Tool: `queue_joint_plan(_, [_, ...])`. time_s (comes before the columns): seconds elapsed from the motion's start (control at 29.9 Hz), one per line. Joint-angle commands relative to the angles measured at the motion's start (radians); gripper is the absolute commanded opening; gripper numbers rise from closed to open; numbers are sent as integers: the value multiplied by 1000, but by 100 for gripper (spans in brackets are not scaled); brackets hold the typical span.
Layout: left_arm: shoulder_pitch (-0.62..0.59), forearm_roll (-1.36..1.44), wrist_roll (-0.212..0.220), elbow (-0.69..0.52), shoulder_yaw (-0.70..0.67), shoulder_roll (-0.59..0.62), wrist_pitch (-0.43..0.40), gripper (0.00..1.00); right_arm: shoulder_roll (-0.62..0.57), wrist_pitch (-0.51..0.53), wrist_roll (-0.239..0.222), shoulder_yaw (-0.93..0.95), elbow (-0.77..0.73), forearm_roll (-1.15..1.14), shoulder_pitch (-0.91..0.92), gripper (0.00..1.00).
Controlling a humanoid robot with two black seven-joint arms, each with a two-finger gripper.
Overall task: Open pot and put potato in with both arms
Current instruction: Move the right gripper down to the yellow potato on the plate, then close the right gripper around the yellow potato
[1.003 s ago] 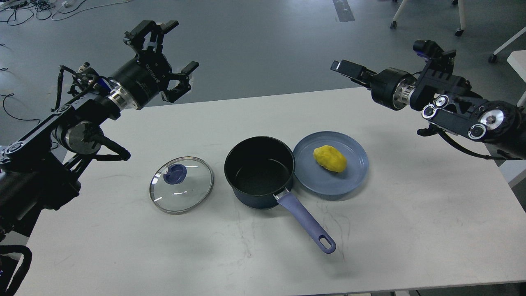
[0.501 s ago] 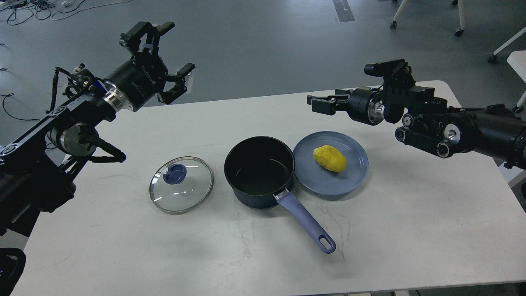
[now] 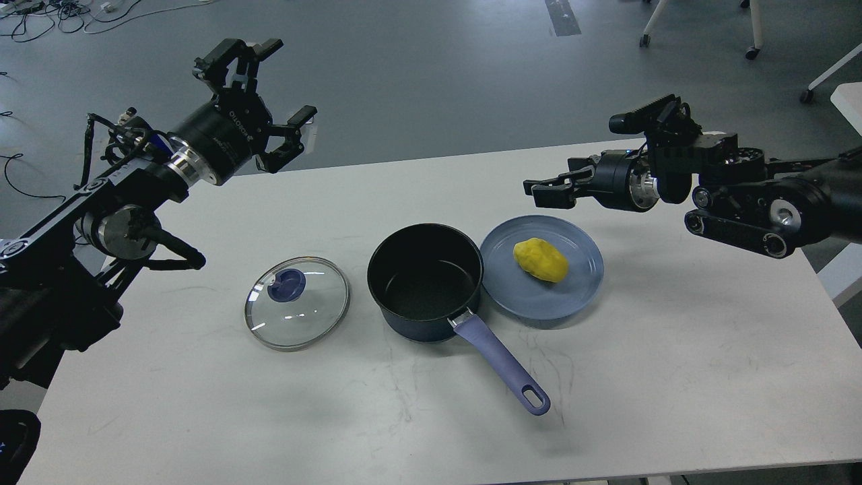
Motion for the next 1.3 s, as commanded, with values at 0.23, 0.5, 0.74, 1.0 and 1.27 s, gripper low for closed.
queue_joint_plan(0.23, [3, 0, -2, 0, -1, 0, 1, 98, -1, 79, -1, -1, 35, 0, -58, 100])
queue_joint_plan(0.5, [4, 0, -2, -1, -1, 0, 1, 98, 22, 106, -5, -6, 32, 0, -71, 100])
queue_joint_plan(0.74, [4, 2, -2, -18, -1, 2, 3, 98, 69, 114, -4, -32, 14, -1, -71, 100])
queue_joint_plan(1.0, [6, 0, -3, -23, -1, 14, 6, 98, 98, 114, -4, -42, -34, -1, -72, 100])
queue_joint_plan(1.27, [7, 0, 0, -23, -1, 14, 7, 98, 118, 114, -5, -79, -46, -1, -72, 93])
